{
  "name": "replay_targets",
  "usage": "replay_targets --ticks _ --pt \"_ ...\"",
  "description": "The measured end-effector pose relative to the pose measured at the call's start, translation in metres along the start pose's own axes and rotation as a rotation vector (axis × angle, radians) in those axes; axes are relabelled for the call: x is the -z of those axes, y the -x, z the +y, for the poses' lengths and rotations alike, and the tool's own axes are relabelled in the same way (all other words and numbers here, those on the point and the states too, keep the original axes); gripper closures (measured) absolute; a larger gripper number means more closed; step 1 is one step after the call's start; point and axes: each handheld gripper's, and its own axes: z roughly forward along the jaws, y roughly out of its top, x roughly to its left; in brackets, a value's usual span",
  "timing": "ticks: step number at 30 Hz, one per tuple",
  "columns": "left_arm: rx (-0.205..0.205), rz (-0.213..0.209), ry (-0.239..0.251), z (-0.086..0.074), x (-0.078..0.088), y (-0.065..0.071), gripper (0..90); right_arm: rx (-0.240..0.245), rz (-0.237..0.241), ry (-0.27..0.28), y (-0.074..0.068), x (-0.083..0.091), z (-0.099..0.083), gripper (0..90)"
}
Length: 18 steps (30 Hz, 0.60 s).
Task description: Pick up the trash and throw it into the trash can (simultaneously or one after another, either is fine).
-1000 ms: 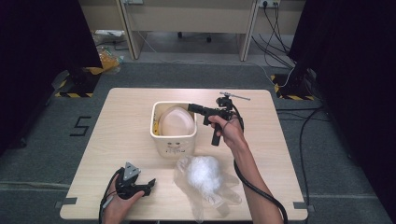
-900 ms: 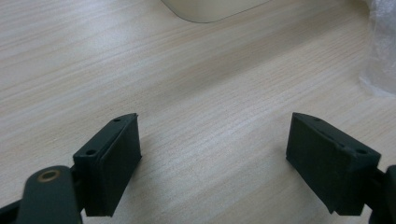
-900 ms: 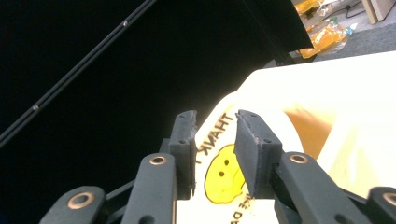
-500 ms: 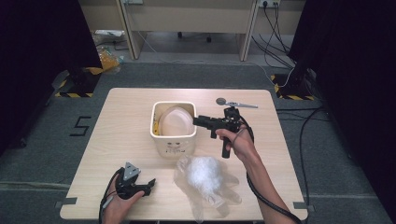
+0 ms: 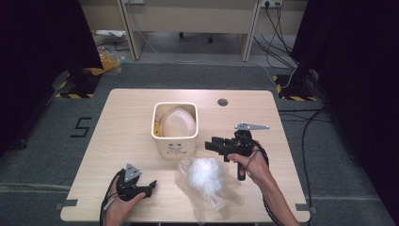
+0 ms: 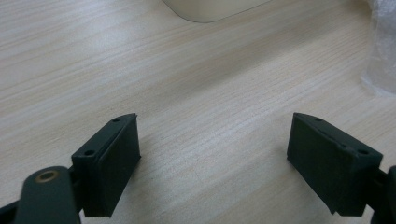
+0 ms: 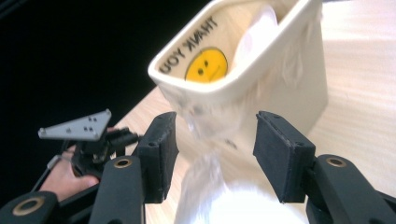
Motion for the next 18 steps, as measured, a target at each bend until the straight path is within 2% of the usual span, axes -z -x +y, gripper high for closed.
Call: replay_targets --ticks 8,11,14,18 --pt "0.001 0.001 0.0 0.0 0.0 0.0 16.1 0.046 -0.079 -0.029 0.002 0.012 -0.029 45.6" --pt "0.001 0.001 -0.001 0.0 0.0 0.0 16.1 0.045 -0.091 -0.037 0.005 0.013 -0.042 44.6" --pt "0.002 0.002 0.0 0.0 0.0 0.0 16.1 0.053 -0.132 -0.053 0.008 0.012 -0.055 42.5" --pt "0.002 0.002 0.0 0.0 0.0 0.0 16.1 0.043 -0.127 -0.053 0.007 0.012 -0.065 39.0"
